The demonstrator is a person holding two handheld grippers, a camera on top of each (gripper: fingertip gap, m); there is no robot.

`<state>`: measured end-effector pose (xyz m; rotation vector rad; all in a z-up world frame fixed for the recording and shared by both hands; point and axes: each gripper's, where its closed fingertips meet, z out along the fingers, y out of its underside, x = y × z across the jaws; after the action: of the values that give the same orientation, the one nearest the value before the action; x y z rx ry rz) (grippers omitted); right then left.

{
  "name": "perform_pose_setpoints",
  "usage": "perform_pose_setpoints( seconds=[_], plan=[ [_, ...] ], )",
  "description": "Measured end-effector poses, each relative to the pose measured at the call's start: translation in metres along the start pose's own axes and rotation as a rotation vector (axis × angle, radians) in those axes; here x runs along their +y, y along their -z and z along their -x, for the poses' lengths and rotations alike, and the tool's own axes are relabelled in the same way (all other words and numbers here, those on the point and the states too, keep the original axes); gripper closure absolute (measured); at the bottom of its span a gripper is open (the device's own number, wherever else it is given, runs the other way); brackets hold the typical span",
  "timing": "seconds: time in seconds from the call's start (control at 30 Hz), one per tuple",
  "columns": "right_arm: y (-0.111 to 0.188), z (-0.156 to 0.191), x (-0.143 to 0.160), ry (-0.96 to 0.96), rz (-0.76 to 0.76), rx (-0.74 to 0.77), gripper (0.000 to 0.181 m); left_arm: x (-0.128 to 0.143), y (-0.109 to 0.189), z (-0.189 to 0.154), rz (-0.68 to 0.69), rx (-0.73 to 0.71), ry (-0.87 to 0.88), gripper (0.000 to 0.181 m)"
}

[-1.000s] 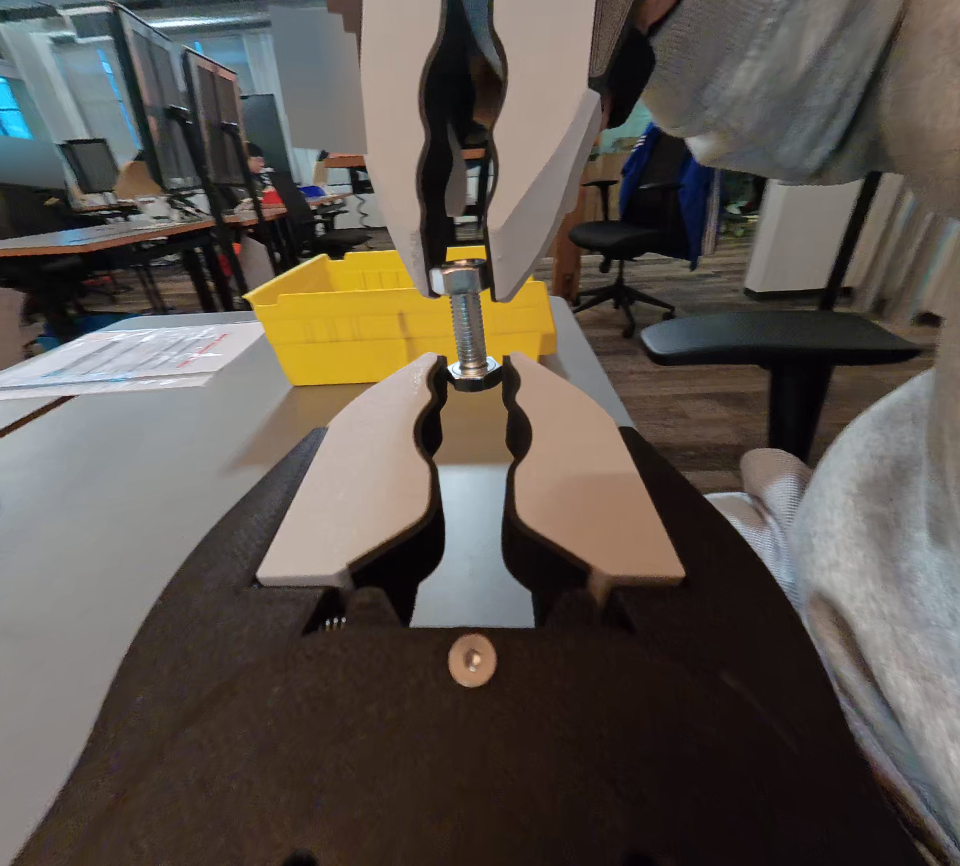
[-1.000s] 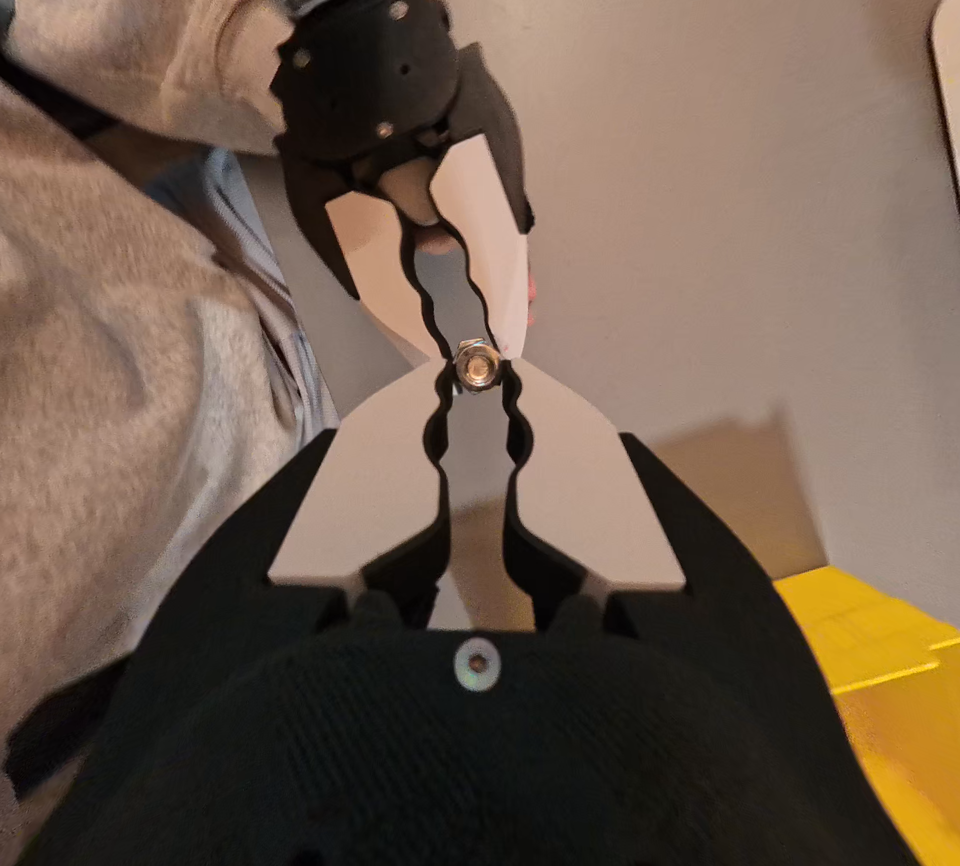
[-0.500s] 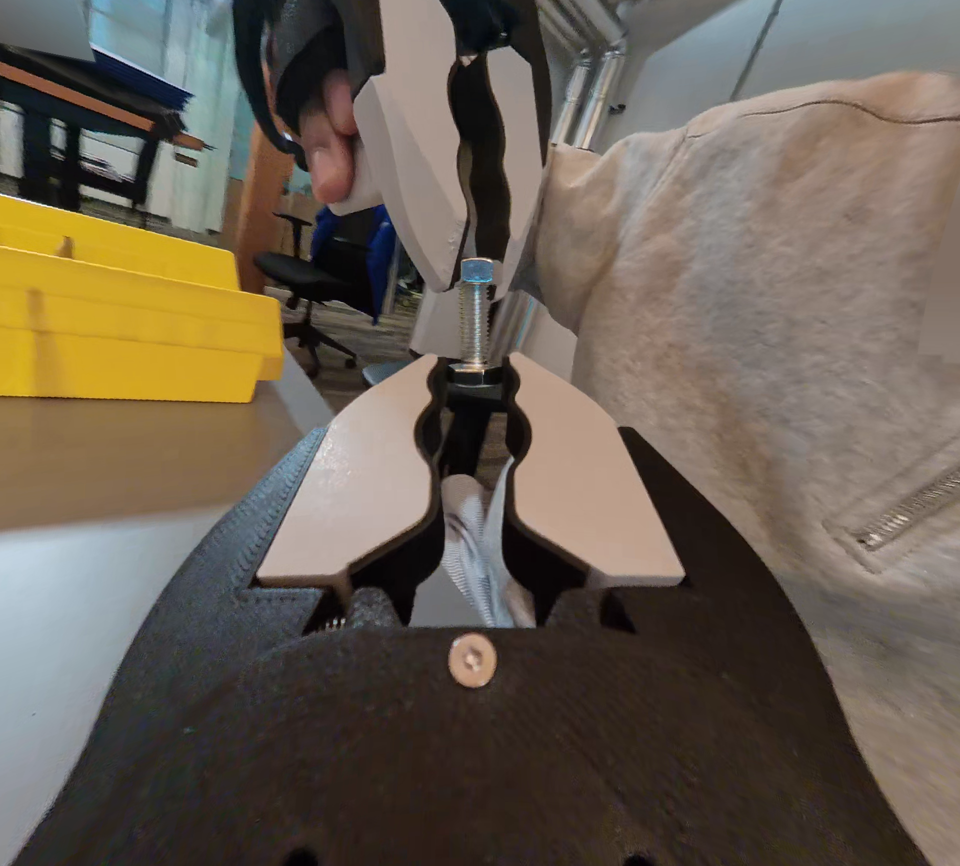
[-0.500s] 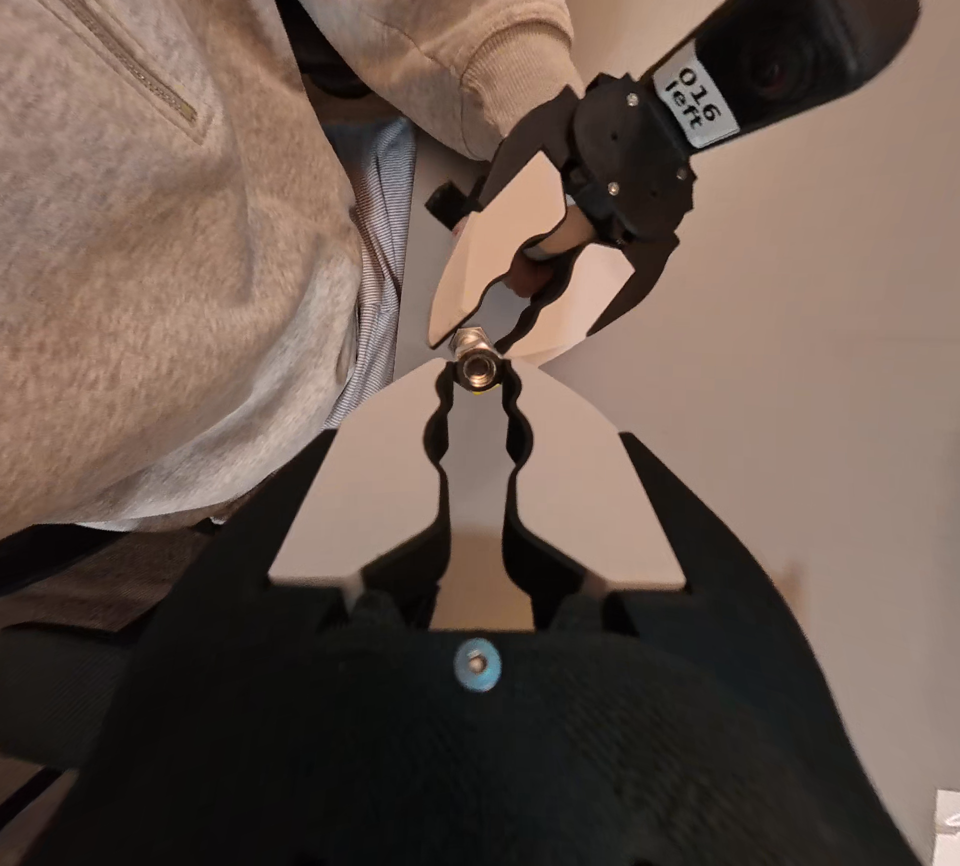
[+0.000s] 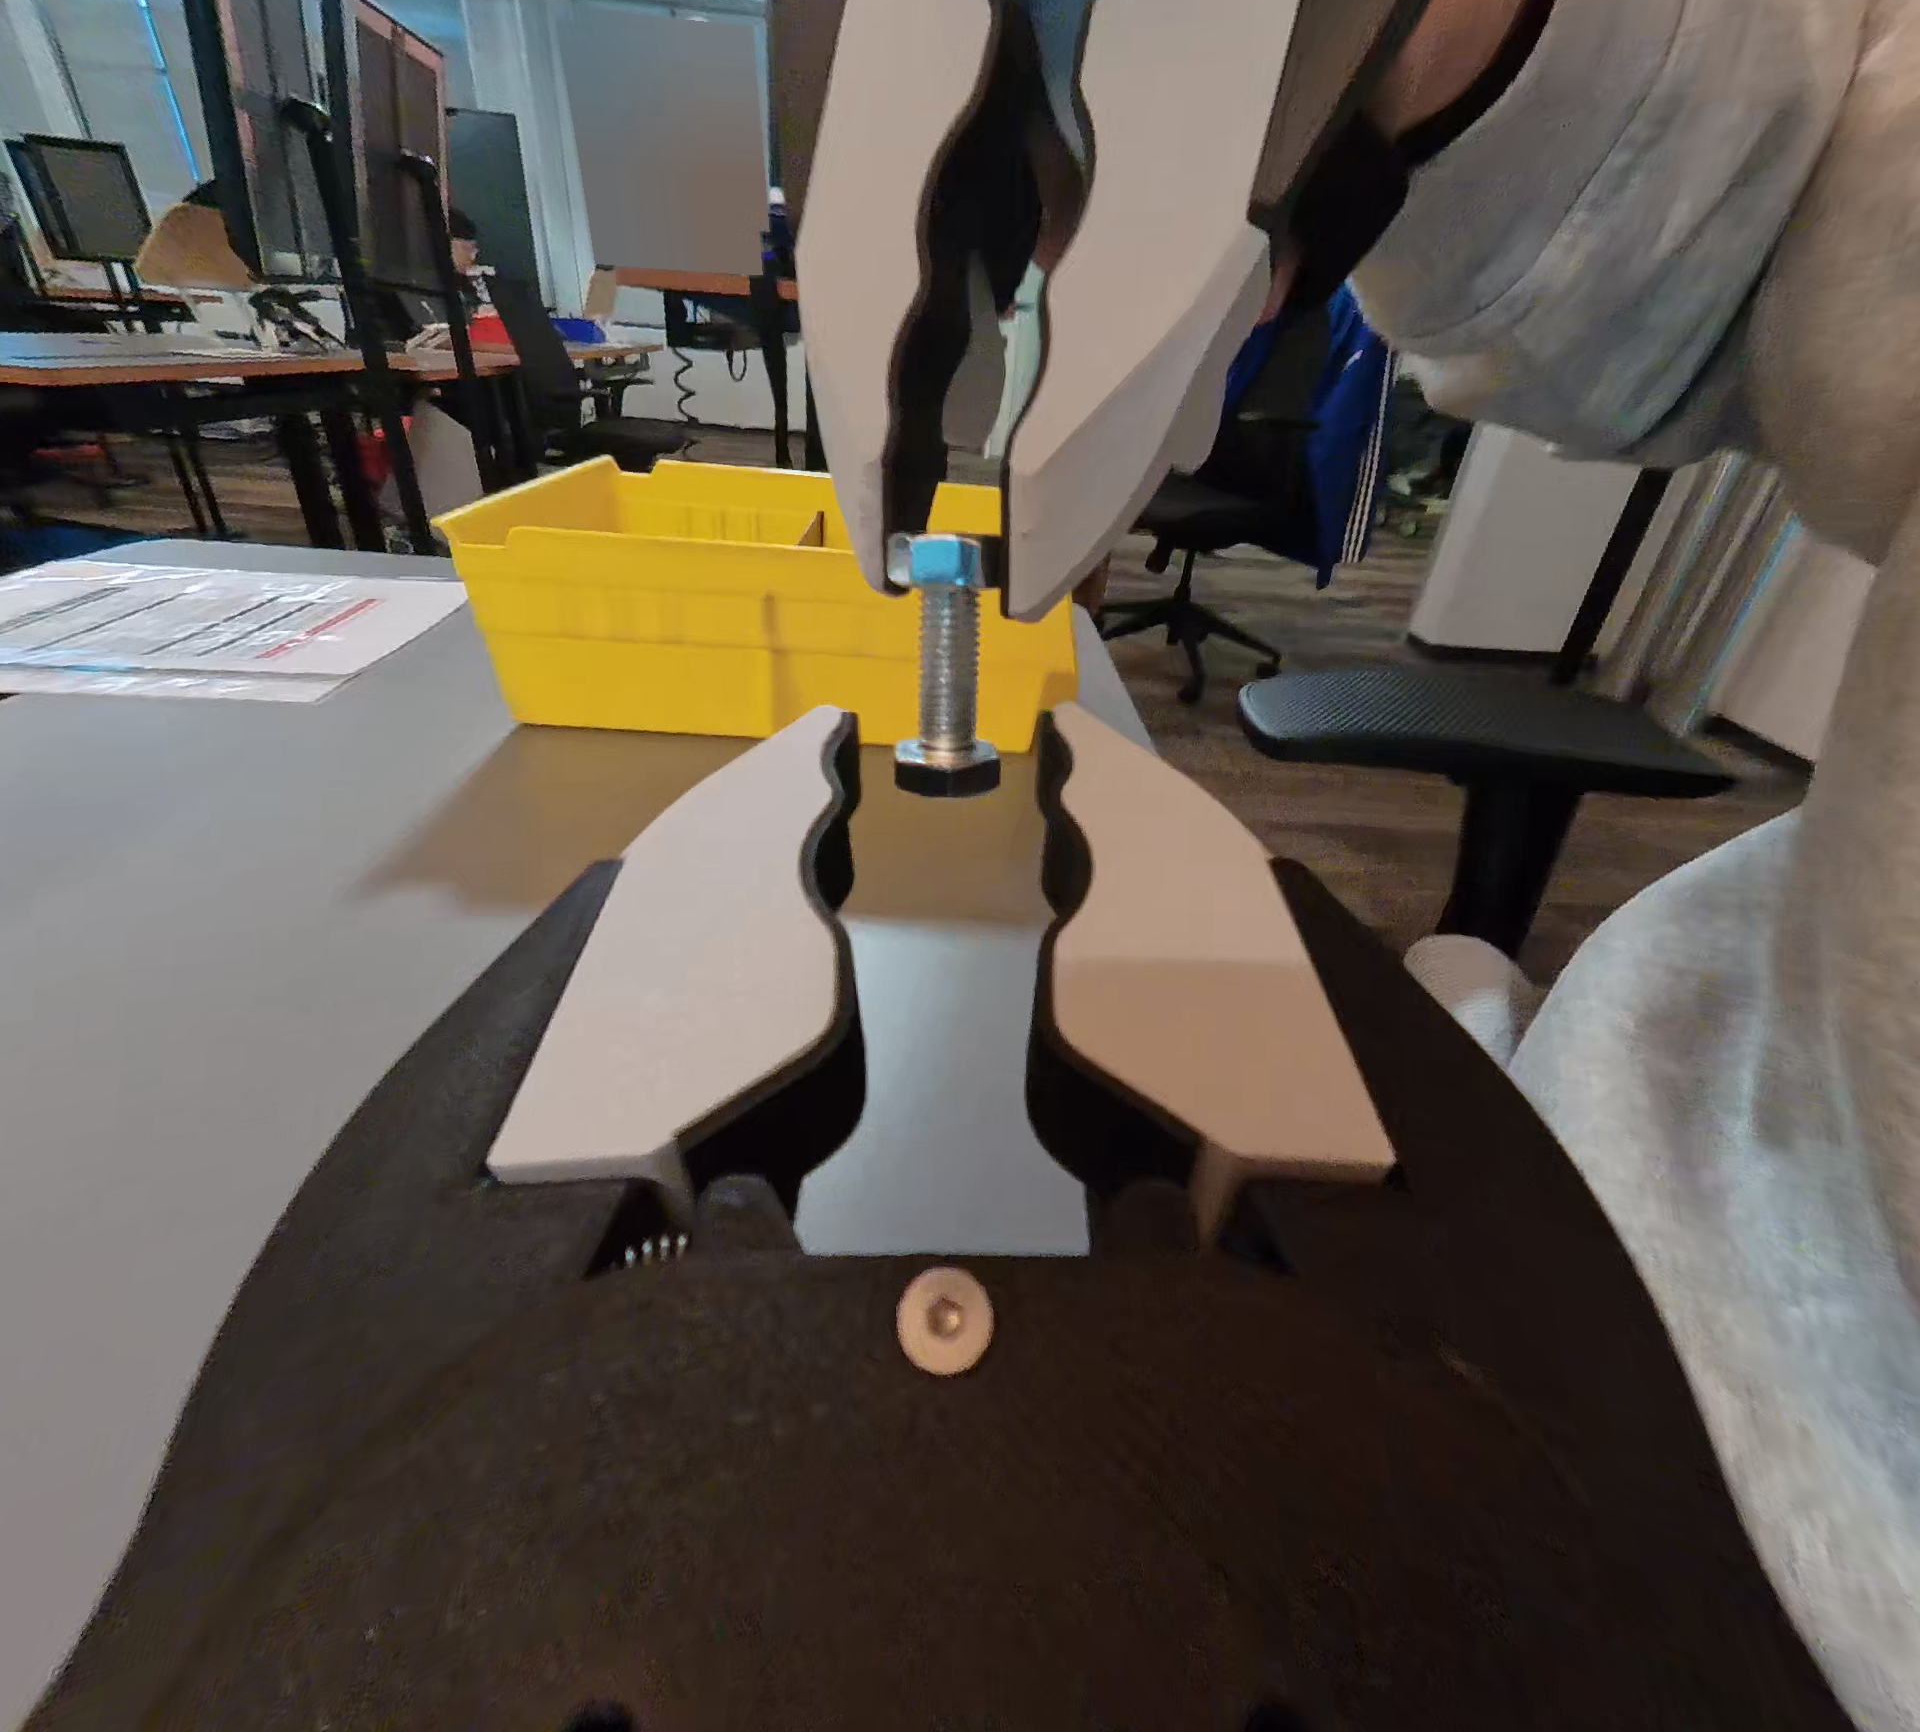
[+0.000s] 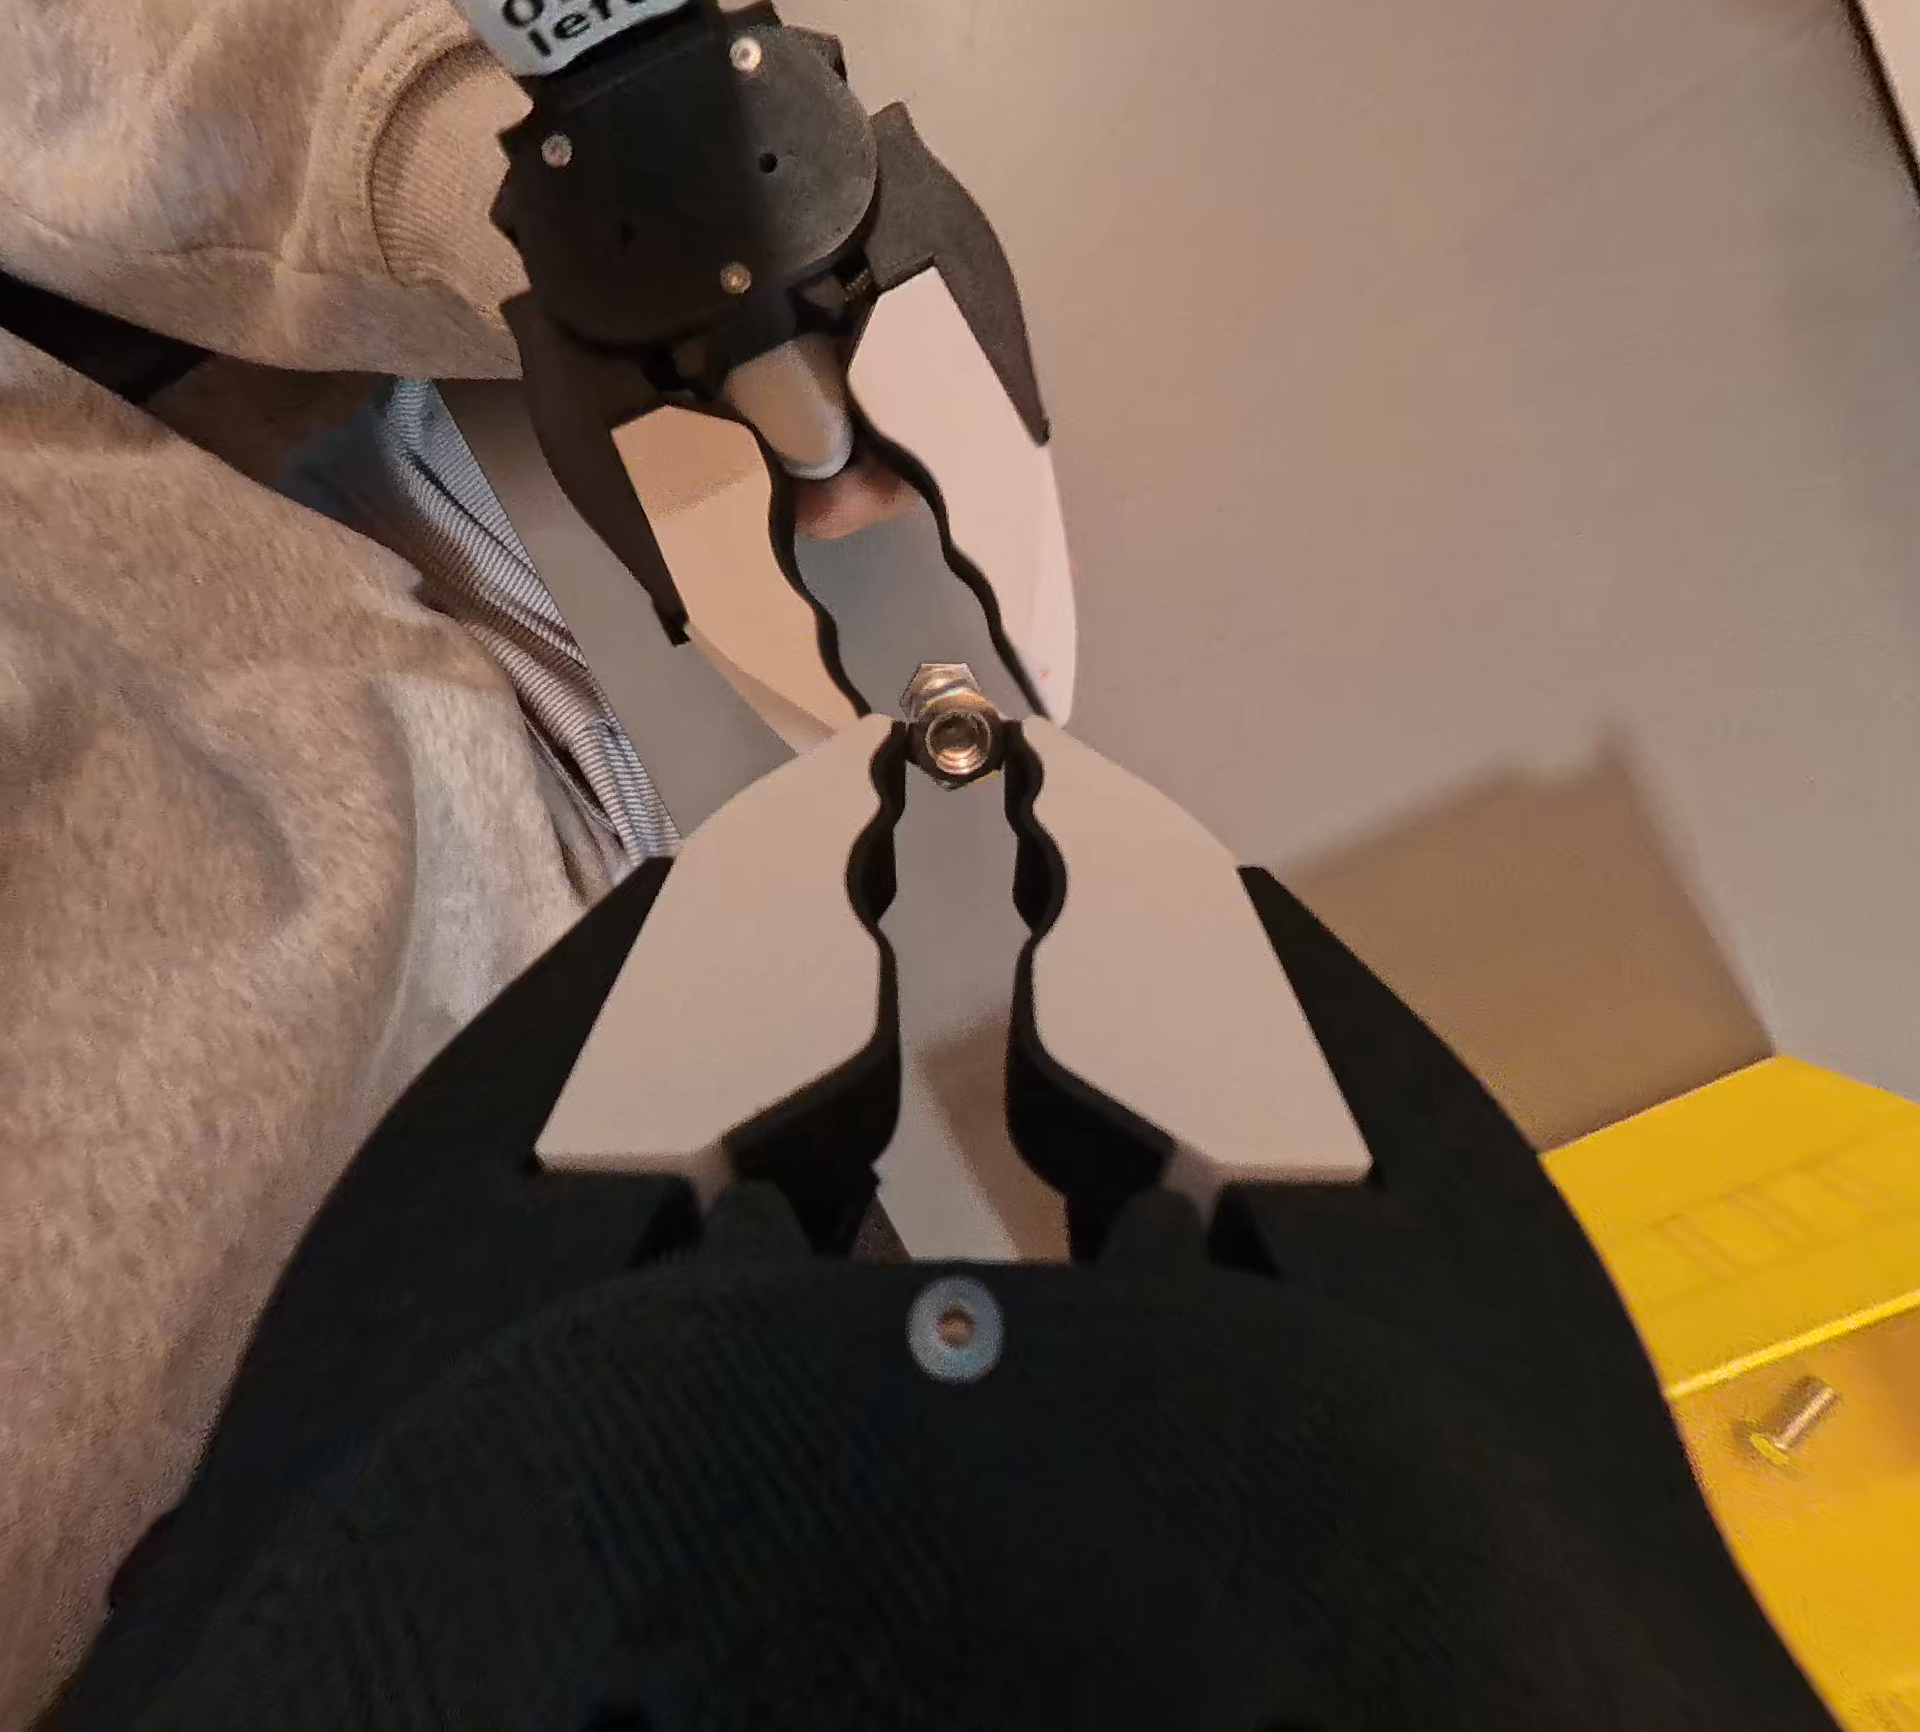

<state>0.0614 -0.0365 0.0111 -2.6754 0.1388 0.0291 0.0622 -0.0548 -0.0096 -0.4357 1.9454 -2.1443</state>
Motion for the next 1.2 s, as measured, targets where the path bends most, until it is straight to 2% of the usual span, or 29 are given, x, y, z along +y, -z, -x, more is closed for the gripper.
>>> perform_pose_setpoints(
  seconds=[0.07, 0.3, 0.4, 0.63, 0.87, 1.0, 1.13, 1.2],
  plan=[
    [0.000, 0.000, 0.000, 0.011, 0.006, -0.005, 0.163, 0.003, -0.001, 0.001, 0.020, -0.021, -0.027, 0.162],
    [0.001, 0.014, 0.013, 0.303, 0.095, -0.056, 0.163, 0.009, -0.004, -0.021, 0.059, 0.127, 0.006, 0.162],
    [0.000, 0.013, 0.013, 0.240, 0.106, -0.045, 0.162, 0.010, -0.004, -0.020, 0.062, 0.118, 0.001, 0.162],
    [0.003, 0.009, 0.007, 0.099, 0.077, -0.005, 0.143, 0.009, -0.004, -0.012, 0.053, 0.066, -0.017, 0.162],
    [0.001, 0.006, 0.004, 0.003, 0.046, -0.004, 0.162, 0.008, -0.003, -0.010, 0.053, 0.039, -0.034, 0.162],
    [0.001, 0.013, 0.009, 0.151, 0.073, -0.032, 0.162, 0.011, -0.004, -0.017, 0.064, 0.086, -0.022, 0.162],
    [0.003, 0.026, 0.020, 0.410, 0.084, -0.063, 0.162, 0.015, -0.005, -0.034, 0.085, 0.215, 0.052, 0.162],
    [0.005, 0.035, 0.022, 0.481, 0.052, -0.107, 0.162, 0.015, -0.003, -0.045, 0.086, 0.289, 0.068, 0.162]
  ],
)
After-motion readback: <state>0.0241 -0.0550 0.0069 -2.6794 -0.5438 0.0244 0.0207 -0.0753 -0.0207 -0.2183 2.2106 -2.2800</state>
